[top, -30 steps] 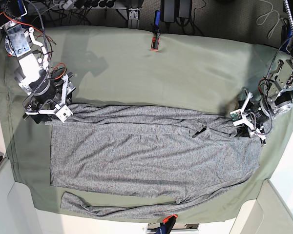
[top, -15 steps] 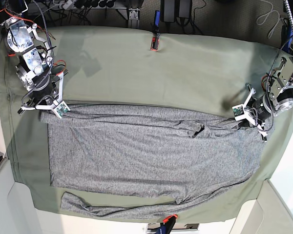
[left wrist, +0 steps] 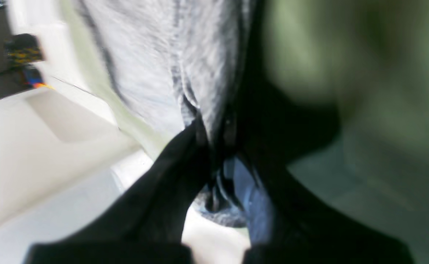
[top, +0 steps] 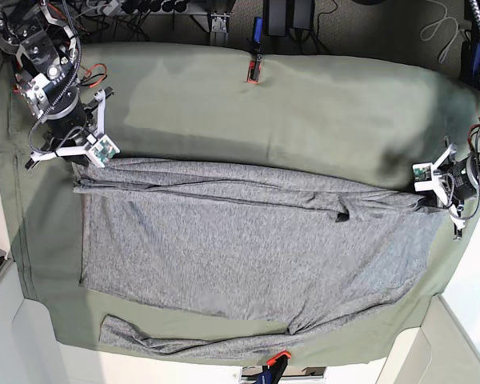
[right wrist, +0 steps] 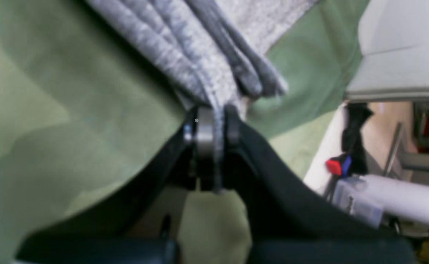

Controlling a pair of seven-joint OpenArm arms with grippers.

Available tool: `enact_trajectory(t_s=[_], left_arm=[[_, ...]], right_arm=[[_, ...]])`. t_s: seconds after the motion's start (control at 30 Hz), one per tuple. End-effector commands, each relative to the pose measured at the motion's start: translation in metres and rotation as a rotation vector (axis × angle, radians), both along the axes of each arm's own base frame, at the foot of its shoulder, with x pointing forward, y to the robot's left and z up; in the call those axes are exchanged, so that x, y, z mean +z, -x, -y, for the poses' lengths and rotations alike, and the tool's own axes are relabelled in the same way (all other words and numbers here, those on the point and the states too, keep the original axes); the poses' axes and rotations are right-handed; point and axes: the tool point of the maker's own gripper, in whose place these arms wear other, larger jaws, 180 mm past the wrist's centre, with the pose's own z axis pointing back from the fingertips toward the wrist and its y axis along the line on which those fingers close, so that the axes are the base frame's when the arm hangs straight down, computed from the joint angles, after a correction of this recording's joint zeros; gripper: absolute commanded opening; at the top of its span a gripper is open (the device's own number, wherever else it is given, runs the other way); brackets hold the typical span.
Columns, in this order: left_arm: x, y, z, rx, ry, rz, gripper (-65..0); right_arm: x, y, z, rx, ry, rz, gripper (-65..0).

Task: Fold the T-shirt properly
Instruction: 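Pull the shoulder edge back away from the hem with both grippers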

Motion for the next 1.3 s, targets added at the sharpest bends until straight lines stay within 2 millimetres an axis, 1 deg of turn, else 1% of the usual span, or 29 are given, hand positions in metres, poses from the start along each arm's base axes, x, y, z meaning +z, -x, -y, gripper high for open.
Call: enact_trajectory(t_s=[0.0, 0.13, 0.27, 0.4, 0.5, 0.67, 0.77, 0.87, 0.93, 1.0, 1.07, 1.17, 1.27], left_arm=[[0.020, -0.006, -0.013, -0.001, -0.054, 0.042, -65.0], [0.022, 0.010, -0.014, -0.036, -0.098, 0.009, -65.0], [0.016, 0.023, -0.016, -0.047, -0.145, -0.021, -65.0], [-0.001, 0.046, -0.017, -0.049, -0.176, -0.081, -65.0], [-0.014, 0.063, -0.019, -0.088, -0.216, -0.116, -65.0], [-0.028, 0.083, -0.021, -0.132, -0.261, -0.130, -65.0], [-0.039, 0.101, -0.023, -0.176, -0.303, -0.169, -65.0], [-0.050, 0.120, -0.021, -0.199, -0.307, -0.212, -65.0], [-0.050, 0.121, -0.019, -0.211, -0.302, -0.184, -65.0], [-0.048, 0.116, -0.018, -0.209, -0.312, -0.152, -65.0], [-0.045, 0.111, -0.020, -0.196, -0.320, -0.122, -65.0], [-0.044, 0.110, -0.025, -0.175, -0.339, -0.117, -65.0], [-0.045, 0.111, -0.024, -0.140, -0.307, -0.130, -65.0]], right_arm=[[0.013, -0.003, 0.007, -0.001, 0.028, 0.037, -65.0], [0.010, 0.015, 0.016, 0.022, 0.081, 0.010, -65.0], [0.007, 0.031, 0.021, 0.044, 0.112, -0.020, -65.0], [0.001, 0.051, 0.026, 0.062, 0.138, -0.068, -65.0], [-0.005, 0.061, 0.029, 0.068, 0.147, -0.098, -65.0], [-0.013, 0.078, 0.032, 0.079, 0.164, -0.143, -65.0], [-0.019, 0.090, 0.034, 0.088, 0.182, -0.167, -65.0], [-0.023, 0.102, 0.035, 0.097, 0.194, -0.190, -65.0], [-0.026, 0.108, 0.035, 0.099, 0.192, -0.206, -65.0], [-0.027, 0.110, 0.034, 0.100, 0.190, -0.212, -65.0], [-0.027, 0.110, 0.034, 0.100, 0.189, -0.211, -65.0], [-0.027, 0.110, 0.033, 0.099, 0.185, -0.212, -65.0], [-0.027, 0.108, 0.032, 0.092, 0.168, -0.216, -65.0]])
